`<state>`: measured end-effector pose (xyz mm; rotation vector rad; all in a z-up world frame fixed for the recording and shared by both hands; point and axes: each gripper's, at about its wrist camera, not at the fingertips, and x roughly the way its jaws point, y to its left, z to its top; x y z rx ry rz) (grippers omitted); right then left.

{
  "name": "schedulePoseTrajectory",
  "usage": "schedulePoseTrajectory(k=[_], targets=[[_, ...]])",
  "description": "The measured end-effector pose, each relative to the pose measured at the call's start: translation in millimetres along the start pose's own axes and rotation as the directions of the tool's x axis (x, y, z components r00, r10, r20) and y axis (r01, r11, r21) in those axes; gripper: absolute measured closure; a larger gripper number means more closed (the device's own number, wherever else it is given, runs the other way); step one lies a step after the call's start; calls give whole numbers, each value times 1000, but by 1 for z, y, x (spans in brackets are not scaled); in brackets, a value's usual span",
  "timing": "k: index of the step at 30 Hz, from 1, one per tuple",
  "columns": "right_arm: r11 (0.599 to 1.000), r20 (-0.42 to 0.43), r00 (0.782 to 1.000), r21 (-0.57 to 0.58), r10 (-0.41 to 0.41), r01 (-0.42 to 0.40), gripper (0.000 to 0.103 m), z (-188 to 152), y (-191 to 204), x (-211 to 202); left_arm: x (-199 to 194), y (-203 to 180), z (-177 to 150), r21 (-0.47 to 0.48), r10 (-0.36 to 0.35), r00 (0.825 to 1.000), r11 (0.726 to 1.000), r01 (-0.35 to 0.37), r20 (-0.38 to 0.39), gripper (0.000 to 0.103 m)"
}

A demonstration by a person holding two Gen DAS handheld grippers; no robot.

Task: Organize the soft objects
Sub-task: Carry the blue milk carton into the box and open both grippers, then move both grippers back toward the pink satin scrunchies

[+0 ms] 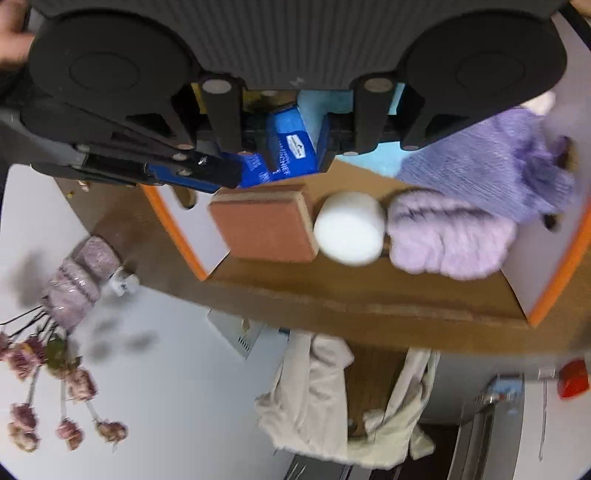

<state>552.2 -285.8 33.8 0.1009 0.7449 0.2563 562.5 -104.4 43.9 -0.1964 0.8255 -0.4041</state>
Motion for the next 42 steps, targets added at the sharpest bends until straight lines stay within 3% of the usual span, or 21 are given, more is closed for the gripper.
schedulePoseTrajectory(k=[4, 10, 15, 21, 24, 26, 32, 36, 38, 42], targets=[[1000, 73, 997, -11, -9, 10, 85, 12, 3, -48, -57, -5, 5, 58, 18, 996, 998, -23, 88, 75], [997, 178, 984, -69, -7, 20, 80, 9, 4, -144, -150, -2, -13, 145, 98, 973, 981, -130, 207, 60], [997, 222, 975, -66, -15, 30, 80, -6, 3, -197, -198, -6, -30, 153, 133, 959, 973, -175, 249, 56], [997, 273, 962, -77, 10, 11, 79, -27, 16, -234, -243, -30, -58, 216, 116, 937, 957, -194, 328, 48], [997, 319, 947, -78, 40, -15, 74, -50, 23, -253, -258, -40, -85, 231, 117, 923, 949, -213, 367, 41], [996, 333, 940, -77, 68, -44, 67, -71, 27, -263, -266, -44, -113, 258, 84, 923, 947, -191, 375, 34], [990, 345, 932, -122, 112, -74, 64, -149, 48, -287, -288, -53, -208, 273, 35, 914, 949, -157, 404, 24], [987, 383, 914, -130, 133, -90, 47, -194, 62, -307, -298, -51, -251, 212, 49, 914, 967, -145, 402, 23], [986, 394, 910, -141, 133, -83, 47, -217, 67, -313, -303, -50, -264, 192, 72, 911, 968, -162, 405, 22], [988, 351, 928, -134, 124, -81, 46, -254, 70, -314, -312, -53, -290, 205, 127, 898, 951, -232, 422, 18]])
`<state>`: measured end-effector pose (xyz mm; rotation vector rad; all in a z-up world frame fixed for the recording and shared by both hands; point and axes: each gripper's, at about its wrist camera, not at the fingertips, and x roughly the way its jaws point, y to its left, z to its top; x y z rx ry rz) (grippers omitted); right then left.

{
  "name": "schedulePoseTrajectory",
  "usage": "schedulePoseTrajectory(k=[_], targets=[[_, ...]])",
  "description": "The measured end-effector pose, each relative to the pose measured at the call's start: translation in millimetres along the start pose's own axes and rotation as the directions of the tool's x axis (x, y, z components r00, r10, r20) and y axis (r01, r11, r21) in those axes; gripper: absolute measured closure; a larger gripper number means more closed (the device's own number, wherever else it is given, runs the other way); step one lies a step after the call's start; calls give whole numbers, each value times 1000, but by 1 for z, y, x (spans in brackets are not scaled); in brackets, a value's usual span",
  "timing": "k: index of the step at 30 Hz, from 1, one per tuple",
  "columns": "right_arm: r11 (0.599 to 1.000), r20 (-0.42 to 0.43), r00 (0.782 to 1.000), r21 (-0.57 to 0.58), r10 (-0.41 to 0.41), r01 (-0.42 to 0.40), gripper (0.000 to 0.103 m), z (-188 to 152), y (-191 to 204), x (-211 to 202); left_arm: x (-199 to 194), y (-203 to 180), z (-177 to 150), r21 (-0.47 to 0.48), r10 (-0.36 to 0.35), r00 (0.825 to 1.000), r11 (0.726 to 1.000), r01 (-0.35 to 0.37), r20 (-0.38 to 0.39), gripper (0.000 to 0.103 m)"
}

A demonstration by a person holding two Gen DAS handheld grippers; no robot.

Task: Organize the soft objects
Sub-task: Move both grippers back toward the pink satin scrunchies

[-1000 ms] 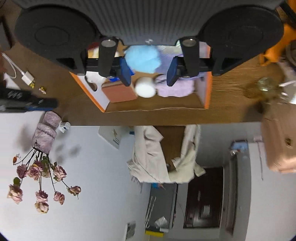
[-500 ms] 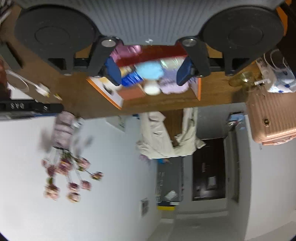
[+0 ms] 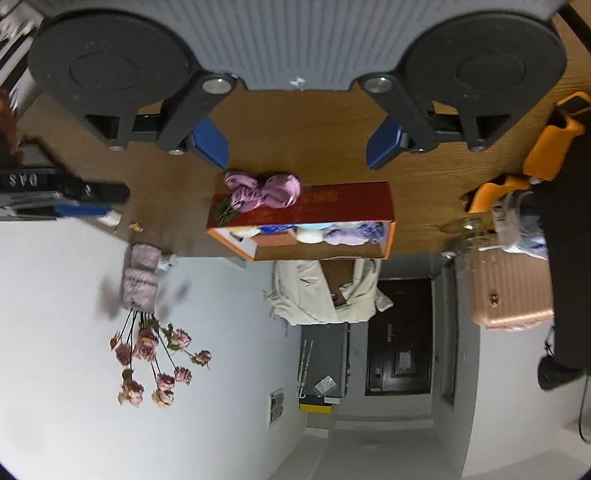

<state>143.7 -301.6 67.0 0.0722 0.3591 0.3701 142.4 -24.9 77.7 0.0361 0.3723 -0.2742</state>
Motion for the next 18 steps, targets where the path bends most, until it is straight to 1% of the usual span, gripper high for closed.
schedulePoseTrajectory(k=[2, 3, 7, 10, 13, 15, 18], targets=[[999, -29, 1000, 38, 8, -7, 46, -14, -2, -4, -3, -3, -7, 26, 19, 1000, 999, -19, -5, 18], [998, -37, 999, 58, 10, -8, 46, -20, -4, -5, -2, -3, -8, 24, 19, 1000, 1000, -19, -14, 18], [993, -44, 999, 121, -6, 11, 46, -28, -12, -2, 16, -2, -4, -12, -5, 999, 1000, 4, -48, 18], [990, -55, 998, 140, -21, 28, 46, -28, -21, 8, 37, -5, 0, -11, -36, 999, 999, 36, -41, 18], [982, -67, 998, 185, -14, 26, 46, -25, -38, 29, 73, -5, 6, -23, -61, 998, 998, 60, -35, 20], [976, -85, 996, 216, -16, 34, 46, -20, -52, 51, 106, -5, 14, -25, -63, 997, 998, 61, -48, 24], [969, -100, 995, 245, -18, 43, 46, -9, -69, 88, 155, -4, 25, -30, -80, 995, 996, 79, -57, 25]])
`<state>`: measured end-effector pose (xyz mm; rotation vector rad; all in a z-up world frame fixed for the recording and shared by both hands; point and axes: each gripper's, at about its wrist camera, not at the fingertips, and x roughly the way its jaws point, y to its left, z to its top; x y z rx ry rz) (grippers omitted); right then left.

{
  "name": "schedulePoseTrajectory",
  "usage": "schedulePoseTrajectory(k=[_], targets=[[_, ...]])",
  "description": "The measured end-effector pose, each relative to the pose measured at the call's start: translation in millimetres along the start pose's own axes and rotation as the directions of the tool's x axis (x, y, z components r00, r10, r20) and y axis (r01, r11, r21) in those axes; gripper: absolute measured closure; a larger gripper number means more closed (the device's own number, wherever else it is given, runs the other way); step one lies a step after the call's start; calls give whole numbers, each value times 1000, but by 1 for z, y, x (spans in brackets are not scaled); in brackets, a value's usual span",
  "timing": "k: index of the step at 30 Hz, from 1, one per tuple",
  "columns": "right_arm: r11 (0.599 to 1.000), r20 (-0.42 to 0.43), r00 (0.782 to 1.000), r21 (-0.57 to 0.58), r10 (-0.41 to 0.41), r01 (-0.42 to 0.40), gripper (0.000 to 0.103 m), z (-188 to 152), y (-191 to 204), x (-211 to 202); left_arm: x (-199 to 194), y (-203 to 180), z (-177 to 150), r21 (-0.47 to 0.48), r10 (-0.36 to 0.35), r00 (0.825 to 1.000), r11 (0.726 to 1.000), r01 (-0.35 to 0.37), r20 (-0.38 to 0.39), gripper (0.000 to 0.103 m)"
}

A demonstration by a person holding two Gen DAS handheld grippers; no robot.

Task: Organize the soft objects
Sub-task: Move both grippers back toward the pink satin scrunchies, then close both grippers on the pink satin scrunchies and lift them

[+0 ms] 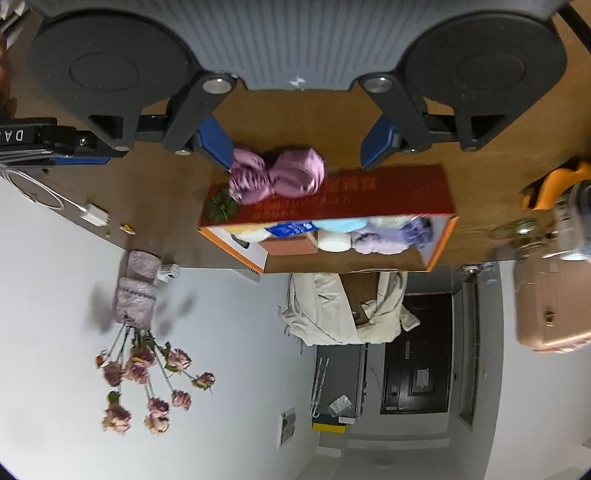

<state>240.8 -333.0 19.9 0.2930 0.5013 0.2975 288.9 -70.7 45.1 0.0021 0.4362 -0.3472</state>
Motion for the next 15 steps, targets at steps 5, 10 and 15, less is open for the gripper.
schedulePoseTrajectory(k=[5, 10, 15], targets=[[998, -37, 999, 61, -9, 11, 49, 34, -20, 77, 77, 13, 12, -7, -14, 999, 1000, 14, -45, 39], [994, -73, 997, 105, -26, 34, 56, 49, -32, 142, 122, 32, 7, -81, -68, 993, 995, 60, -100, 65], [998, -138, 990, 58, -13, 21, 65, 38, -28, 165, 127, 46, -9, -166, -153, 975, 978, 126, -161, 78]])
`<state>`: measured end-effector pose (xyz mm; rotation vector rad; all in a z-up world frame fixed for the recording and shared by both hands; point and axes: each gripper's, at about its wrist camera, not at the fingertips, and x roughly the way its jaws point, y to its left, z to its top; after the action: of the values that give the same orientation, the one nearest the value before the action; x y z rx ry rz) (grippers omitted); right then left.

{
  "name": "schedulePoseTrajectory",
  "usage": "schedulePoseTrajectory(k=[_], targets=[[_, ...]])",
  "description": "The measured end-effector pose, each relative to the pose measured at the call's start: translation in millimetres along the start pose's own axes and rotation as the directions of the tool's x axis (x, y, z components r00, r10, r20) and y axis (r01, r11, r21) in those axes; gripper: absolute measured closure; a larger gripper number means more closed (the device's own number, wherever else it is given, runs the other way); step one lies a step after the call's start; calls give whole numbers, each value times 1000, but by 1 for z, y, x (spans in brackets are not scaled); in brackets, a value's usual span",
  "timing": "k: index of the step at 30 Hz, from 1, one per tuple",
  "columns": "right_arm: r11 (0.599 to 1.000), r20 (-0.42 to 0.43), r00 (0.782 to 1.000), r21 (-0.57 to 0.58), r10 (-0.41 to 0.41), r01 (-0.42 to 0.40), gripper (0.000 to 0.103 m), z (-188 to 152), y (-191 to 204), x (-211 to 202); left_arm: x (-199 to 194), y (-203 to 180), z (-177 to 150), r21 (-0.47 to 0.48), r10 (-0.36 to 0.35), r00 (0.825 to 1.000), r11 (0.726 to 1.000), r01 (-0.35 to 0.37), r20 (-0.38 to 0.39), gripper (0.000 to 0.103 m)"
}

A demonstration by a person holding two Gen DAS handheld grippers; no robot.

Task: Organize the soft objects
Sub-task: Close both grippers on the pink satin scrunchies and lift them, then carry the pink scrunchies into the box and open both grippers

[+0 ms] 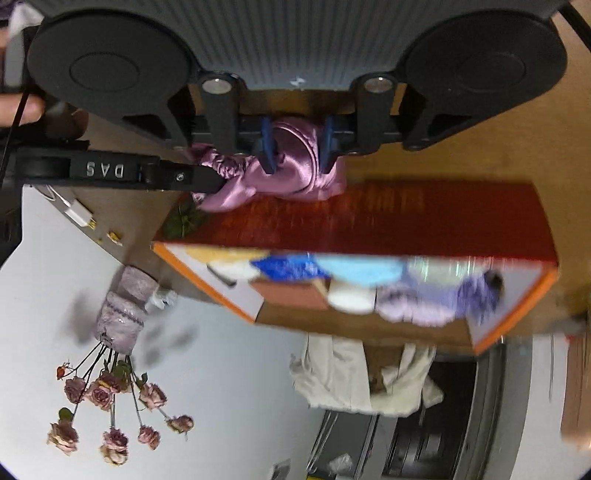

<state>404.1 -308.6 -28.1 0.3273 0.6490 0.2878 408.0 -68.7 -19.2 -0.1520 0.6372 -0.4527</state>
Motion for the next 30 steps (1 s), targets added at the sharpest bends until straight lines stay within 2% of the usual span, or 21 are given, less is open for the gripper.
schedulePoseTrajectory(k=[4, 9, 14, 19, 24, 30], targets=[[999, -4, 999, -9, 36, -36, 72, -13, 0, -2, 0, 12, -7, -60, -33, 999, 998, 32, -21, 78], [998, -15, 998, -42, 53, -53, 91, -16, 7, 0, 0, 12, -5, -60, -40, 999, 997, 38, -20, 82], [996, 3, 1000, -93, 18, -18, 94, -16, 22, -7, -16, 0, -4, -42, -10, 1000, 999, 10, 0, 87], [991, 75, 997, -134, 29, -19, 95, -28, 41, -60, -72, -25, -15, -23, -27, 998, 999, 28, 62, 88], [991, 130, 990, -127, 53, -36, 95, -57, 60, -125, -137, -54, -37, -3, -38, 991, 999, 39, 126, 88], [985, 190, 981, -171, 47, -14, 95, -83, 82, -183, -187, -77, -54, 22, -49, 983, 999, 46, 176, 88]])
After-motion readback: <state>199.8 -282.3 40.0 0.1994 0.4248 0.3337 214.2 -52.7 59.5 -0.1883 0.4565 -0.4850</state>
